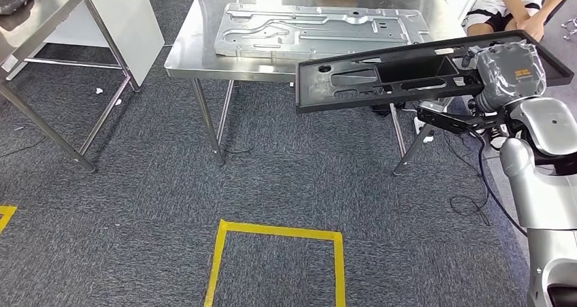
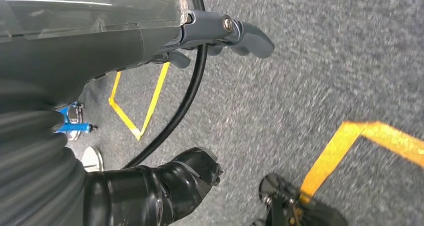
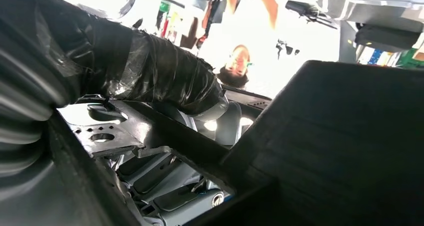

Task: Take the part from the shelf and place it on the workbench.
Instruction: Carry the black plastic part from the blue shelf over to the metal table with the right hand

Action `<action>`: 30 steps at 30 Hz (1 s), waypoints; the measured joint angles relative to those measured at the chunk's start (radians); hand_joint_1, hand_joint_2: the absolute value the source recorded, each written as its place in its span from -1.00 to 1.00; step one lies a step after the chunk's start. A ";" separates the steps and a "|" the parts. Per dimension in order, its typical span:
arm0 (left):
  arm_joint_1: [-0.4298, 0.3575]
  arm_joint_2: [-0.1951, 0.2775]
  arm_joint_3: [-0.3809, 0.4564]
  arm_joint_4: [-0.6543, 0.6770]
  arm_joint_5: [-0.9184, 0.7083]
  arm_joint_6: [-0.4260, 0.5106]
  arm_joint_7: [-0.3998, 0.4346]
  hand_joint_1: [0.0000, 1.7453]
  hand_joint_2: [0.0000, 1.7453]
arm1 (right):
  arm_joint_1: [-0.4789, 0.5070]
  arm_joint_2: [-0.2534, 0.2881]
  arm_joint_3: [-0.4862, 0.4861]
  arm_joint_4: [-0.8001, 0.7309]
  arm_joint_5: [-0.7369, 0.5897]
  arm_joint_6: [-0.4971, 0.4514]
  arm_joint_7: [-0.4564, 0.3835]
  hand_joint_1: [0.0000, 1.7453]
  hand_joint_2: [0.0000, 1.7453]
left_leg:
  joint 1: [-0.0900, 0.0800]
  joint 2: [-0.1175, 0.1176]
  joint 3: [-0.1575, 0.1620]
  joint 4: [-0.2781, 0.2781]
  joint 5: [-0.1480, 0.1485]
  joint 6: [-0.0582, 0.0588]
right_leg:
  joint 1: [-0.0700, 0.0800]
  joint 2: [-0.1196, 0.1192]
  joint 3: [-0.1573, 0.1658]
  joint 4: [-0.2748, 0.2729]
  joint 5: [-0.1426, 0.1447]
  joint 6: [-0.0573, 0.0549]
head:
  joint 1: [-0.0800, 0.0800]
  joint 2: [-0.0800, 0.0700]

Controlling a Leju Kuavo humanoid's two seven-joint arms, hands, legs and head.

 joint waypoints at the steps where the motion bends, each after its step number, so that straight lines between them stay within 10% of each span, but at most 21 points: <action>1: 0.000 0.000 0.000 0.000 0.000 0.000 0.000 -1.00 1.00 | 0.000 0.000 0.000 0.000 -0.004 0.001 0.000 1.00 1.00 | 0.000 0.000 0.000 0.000 0.000 0.001 | 0.000 0.000 0.000 0.000 0.000 0.000 | 0.000 0.000; 7: -0.001 -0.003 0.000 0.000 -0.002 0.000 0.000 -1.00 1.00 | -0.002 -0.002 -0.004 0.001 -0.023 0.009 0.002 1.00 1.00 | 0.006 0.014 0.026 -0.043 0.019 0.032 | -0.002 0.004 0.006 -0.009 -0.001 0.026 | 0.000 0.000; 10: -0.001 -0.004 0.000 0.000 -0.002 0.000 -0.001 -1.00 1.00 | -0.011 -0.003 -0.006 0.003 -0.027 0.015 0.004 1.00 1.00 | 0.014 0.035 0.045 -0.072 0.030 0.036 | -0.012 -0.006 -0.064 0.133 -0.074 0.038 | 0.002 0.000; 13: -0.001 -0.004 0.001 0.000 -0.004 -0.001 0.000 -1.00 1.00 | -0.008 -0.001 -0.006 0.007 -0.020 0.015 0.006 1.00 1.00 | 0.022 0.059 0.045 -0.061 0.018 0.022 | -0.034 -0.015 -0.122 0.222 -0.083 0.059 | 0.002 0.000; 16: -0.001 -0.002 0.001 -0.001 -0.007 -0.002 0.000 -1.00 1.00 | -0.007 0.000 -0.006 0.011 -0.014 0.012 0.006 1.00 1.00 | 0.034 0.084 0.042 -0.022 -0.013 -0.010 | -0.050 -0.064 -0.047 0.061 0.006 0.086 | 0.003 0.000; 21: -0.004 -0.002 0.001 -0.002 -0.008 -0.001 0.000 -1.00 1.00 | -0.004 0.005 -0.006 0.013 -0.011 0.006 0.007 1.00 1.00 | 0.031 0.111 0.050 0.006 -0.049 -0.047 | -0.045 -0.061 -0.036 0.034 0.005 0.035 | -0.002 0.000; 24: -0.003 -0.002 0.001 -0.002 -0.008 -0.001 0.000 -1.00 1.00 | -0.006 0.007 -0.006 0.011 0.005 -0.003 0.008 1.00 1.00 | 0.037 0.046 0.007 0.105 -0.121 -0.051 | -0.042 -0.038 -0.037 0.034 0.006 0.013 | -0.002 0.000; 27: -0.001 -0.001 0.001 -0.002 -0.009 -0.001 0.000 -1.00 1.00 | -0.003 0.014 -0.006 0.011 0.030 -0.015 0.011 1.00 1.00 | 0.028 0.016 -0.094 0.287 -0.190 -0.039 | -0.027 -0.015 -0.036 0.034 0.003 0.002 | -0.002 0.000; 30: 0.000 -0.002 0.001 -0.002 -0.009 -0.002 0.000 -1.00 1.00 | -0.001 0.017 -0.006 0.011 0.042 -0.016 0.014 1.00 1.00 | 0.007 0.011 -0.078 0.211 -0.104 0.003 | -0.005 0.005 -0.028 0.034 -0.001 -0.005 | -0.002 0.000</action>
